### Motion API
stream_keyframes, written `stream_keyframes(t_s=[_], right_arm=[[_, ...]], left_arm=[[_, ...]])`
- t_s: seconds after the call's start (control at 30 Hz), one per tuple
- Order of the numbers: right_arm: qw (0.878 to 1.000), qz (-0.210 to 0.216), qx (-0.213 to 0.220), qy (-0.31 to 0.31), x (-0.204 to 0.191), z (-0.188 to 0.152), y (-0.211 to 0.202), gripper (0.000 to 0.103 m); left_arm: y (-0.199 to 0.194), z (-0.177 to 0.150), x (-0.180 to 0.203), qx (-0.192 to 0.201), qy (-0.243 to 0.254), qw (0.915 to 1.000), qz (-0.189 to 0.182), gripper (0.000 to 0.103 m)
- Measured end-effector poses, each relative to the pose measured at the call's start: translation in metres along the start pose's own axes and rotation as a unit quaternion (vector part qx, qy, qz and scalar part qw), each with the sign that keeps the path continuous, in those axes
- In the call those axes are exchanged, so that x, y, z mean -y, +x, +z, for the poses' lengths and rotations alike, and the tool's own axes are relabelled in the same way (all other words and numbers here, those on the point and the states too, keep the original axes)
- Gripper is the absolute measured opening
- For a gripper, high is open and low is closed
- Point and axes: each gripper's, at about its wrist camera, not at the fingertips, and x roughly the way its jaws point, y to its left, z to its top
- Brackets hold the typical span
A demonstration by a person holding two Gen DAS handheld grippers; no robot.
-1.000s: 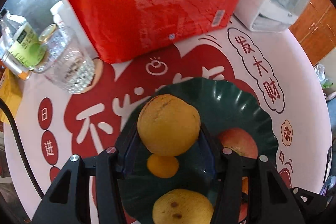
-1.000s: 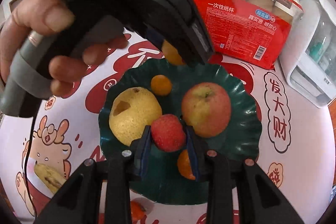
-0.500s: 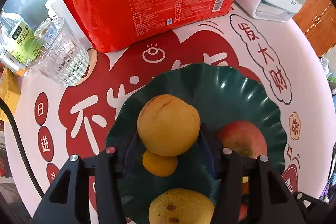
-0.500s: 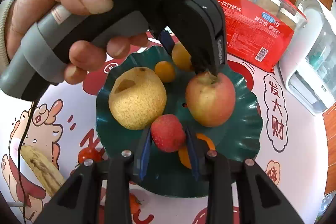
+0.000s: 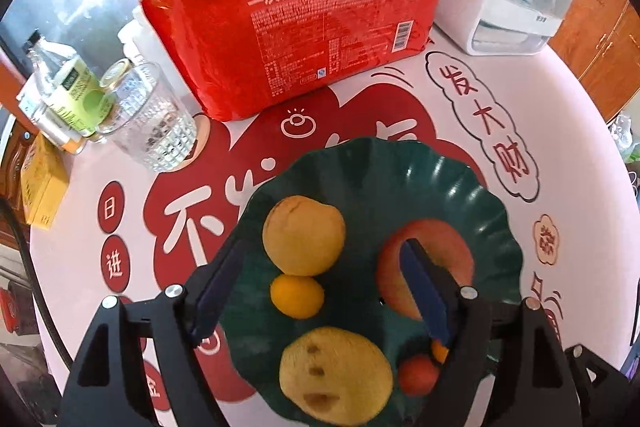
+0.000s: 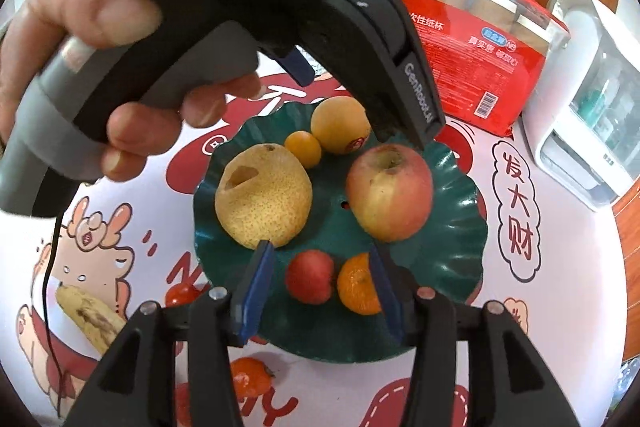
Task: Organize fruits
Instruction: 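Withdraw both tools from the plate toward the banana and red fruit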
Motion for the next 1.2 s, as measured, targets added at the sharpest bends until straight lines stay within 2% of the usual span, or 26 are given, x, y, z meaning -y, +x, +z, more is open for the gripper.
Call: stream_keyframes(t_s=[0.67,1.2], right_arm=[[0.993,0.029,-0.025,0.114,0.030,-0.042,-0.052,0.050],[0.992,0.039,0.010,0.117,0.023,-0.050,-0.124,0.050]], left_arm=[[-0.109,-0.082,0.037,0.065,-0.003,0.9979,0.004,0.083],[-0.193,-0.137,0.038,0.109,-0.051,0.9923,0.030,0.084]])
